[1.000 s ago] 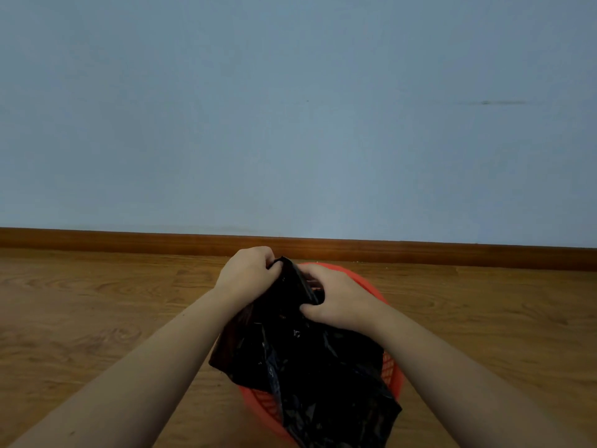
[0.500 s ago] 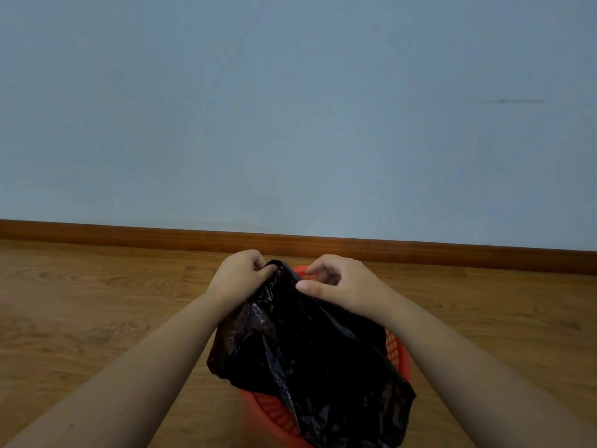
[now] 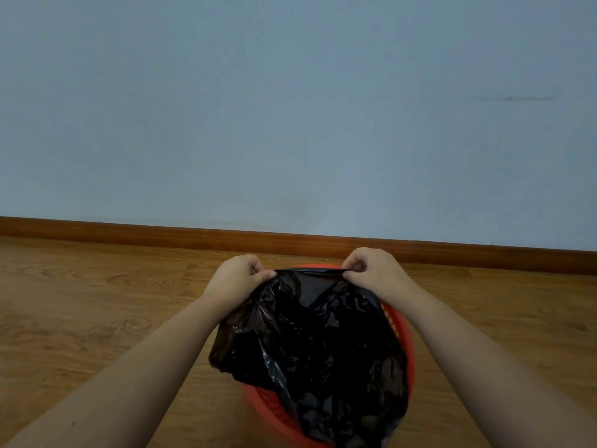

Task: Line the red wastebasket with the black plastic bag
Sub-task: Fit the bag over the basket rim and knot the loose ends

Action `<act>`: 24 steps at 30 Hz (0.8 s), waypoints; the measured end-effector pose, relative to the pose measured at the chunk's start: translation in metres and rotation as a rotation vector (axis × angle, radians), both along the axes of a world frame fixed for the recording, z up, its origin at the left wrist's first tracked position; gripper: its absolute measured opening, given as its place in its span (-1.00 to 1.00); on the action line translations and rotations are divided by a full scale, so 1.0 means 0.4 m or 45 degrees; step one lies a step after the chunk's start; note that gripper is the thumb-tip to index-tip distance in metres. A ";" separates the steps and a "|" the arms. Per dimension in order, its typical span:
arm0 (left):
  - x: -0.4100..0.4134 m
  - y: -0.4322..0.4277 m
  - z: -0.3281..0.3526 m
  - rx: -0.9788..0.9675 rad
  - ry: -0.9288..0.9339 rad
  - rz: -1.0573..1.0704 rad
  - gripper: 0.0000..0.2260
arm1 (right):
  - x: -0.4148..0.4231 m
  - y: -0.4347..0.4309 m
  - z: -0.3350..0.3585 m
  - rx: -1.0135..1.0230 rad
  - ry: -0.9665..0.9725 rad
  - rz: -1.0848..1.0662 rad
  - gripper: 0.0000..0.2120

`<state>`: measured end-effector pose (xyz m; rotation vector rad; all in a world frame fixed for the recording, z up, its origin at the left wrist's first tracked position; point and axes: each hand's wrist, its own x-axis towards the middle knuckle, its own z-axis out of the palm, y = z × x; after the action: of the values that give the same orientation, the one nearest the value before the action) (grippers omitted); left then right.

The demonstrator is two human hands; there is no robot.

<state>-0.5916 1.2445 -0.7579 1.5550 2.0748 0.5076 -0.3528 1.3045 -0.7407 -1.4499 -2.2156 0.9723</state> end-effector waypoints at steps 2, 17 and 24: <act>-0.005 0.001 0.001 -0.059 0.000 -0.034 -0.74 | 0.006 0.012 -0.007 0.003 0.034 -0.062 -0.78; 0.113 -0.012 0.051 0.681 0.421 -0.684 -0.88 | -0.025 0.028 -0.031 -0.012 0.094 -0.231 -0.75; 0.142 0.021 -0.017 0.450 0.234 -0.612 -0.71 | -0.022 0.021 -0.039 0.004 0.227 -0.244 -0.90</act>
<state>-0.5349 1.2529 -0.7647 2.2981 1.7015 0.5853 -0.3616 1.3128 -0.7565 -1.4806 -1.9129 0.9914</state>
